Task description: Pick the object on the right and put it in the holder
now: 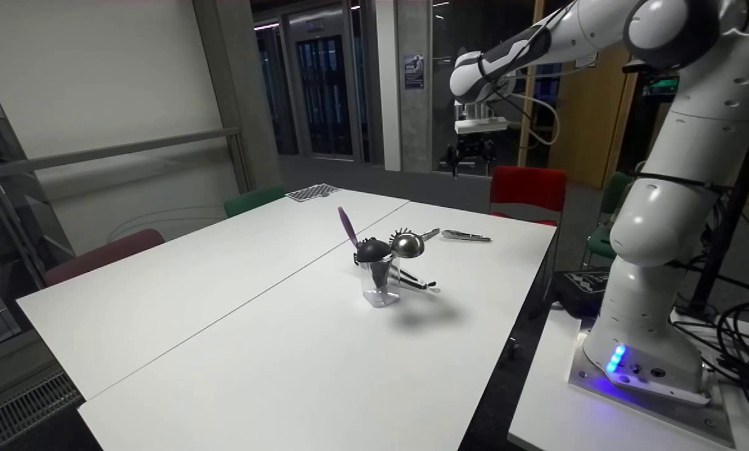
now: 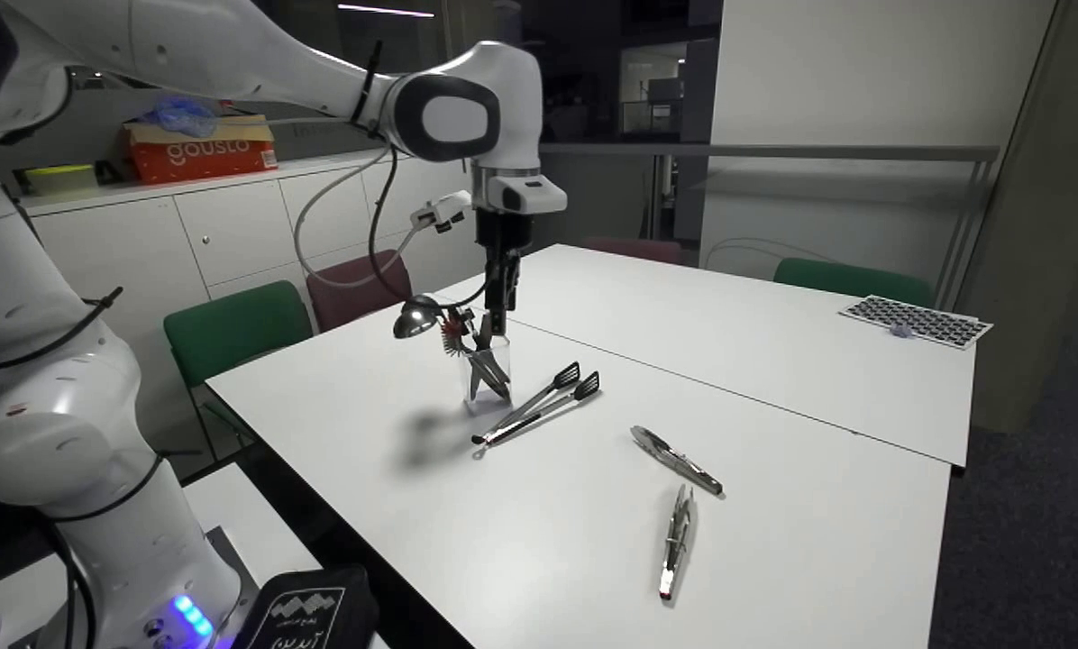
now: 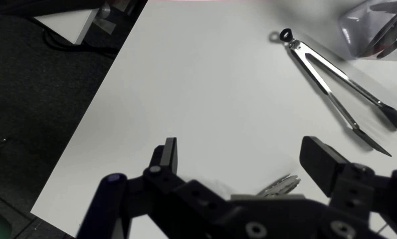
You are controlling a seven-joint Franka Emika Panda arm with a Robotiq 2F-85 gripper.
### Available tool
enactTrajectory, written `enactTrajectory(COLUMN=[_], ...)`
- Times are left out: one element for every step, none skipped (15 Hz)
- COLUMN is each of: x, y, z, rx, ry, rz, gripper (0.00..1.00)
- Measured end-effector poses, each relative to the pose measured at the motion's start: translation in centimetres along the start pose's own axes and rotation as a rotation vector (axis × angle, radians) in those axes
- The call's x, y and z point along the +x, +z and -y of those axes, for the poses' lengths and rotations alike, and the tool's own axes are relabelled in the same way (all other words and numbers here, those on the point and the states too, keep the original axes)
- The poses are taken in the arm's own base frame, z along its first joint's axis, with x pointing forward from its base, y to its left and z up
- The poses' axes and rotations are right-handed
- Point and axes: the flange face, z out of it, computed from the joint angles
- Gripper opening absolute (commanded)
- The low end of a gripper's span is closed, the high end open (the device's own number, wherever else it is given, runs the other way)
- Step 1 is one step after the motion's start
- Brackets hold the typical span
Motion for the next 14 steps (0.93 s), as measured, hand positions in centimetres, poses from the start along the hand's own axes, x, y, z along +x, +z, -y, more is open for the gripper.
enactTrajectory(x=[1.3, 2.5, 3.6, 4.6, 5.6, 6.6, 7.7, 8.7, 9.5, 10.0, 10.4, 10.5, 10.5, 10.5], y=[0.5, 1.1, 1.7, 2.3, 2.9, 3.4, 3.7, 3.9, 3.9, 3.9, 3.8, 3.7, 3.7, 3.7], z=[0.3, 0.6, 0.8, 1.1, 1.4, 1.7, 1.9, 1.9, 1.7, 1.6, 1.4, 1.4, 1.4, 1.5], rx=[-0.027, -0.053, -0.071, -0.079, -0.073, -0.049, -0.014, 0.017, 0.034, 0.042, 0.046, 0.048, 0.048, 0.047], ry=[0.004, -0.002, -0.012, -0.023, -0.033, -0.028, -0.004, 0.021, 0.037, 0.046, 0.051, 0.053, 0.052, 0.052], rz=[0.035, 0.079, 0.125, 0.173, 0.225, 0.276, 0.314, 0.352, 0.376, 0.387, 0.391, 0.390, 0.388, 0.388], gripper=[1.00, 1.00, 1.00, 1.00, 1.00, 1.00, 1.00, 1.00, 1.00, 1.00, 1.00, 1.00, 1.00, 1.00])
